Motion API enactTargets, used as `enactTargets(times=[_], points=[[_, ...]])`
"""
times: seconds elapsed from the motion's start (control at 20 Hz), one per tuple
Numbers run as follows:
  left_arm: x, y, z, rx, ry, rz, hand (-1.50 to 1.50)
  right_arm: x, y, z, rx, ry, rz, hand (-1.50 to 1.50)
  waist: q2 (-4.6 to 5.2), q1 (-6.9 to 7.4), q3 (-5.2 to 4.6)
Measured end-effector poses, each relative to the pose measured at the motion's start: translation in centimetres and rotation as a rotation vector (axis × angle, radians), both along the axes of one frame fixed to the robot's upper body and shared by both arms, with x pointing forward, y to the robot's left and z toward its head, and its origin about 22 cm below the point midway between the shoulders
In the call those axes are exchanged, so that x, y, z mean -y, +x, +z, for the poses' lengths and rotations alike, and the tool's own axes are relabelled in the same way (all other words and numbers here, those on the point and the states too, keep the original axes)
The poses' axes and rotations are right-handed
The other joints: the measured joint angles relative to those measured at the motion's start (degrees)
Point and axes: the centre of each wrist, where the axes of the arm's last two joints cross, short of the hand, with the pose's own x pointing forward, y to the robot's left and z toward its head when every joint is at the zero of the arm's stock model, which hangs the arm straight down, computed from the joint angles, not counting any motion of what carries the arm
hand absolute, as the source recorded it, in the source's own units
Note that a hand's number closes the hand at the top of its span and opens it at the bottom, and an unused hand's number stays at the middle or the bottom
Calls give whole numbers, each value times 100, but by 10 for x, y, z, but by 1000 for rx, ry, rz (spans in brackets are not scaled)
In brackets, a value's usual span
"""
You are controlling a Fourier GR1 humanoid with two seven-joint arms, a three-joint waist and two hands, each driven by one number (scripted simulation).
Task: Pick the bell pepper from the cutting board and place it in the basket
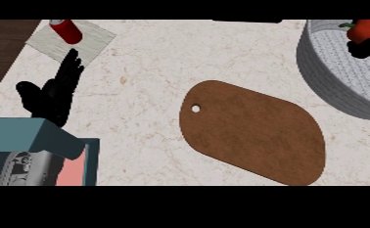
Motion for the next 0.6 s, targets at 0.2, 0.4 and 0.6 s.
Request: enactTargets(times=[0.2, 0.4, 0.6], points=[[-1, 2, 0, 1, 2, 3, 0, 3, -3, -7, -3, -15, -10, 150, 15, 21, 3], [3, 4, 1, 5, 0, -7, 0, -1, -2, -12, -23, -44, -26, 150, 19, 40, 2], [2, 4, 1, 5, 0, -3, 0, 6, -7, -18, -41, -62, -37, 150, 28, 53, 4]])
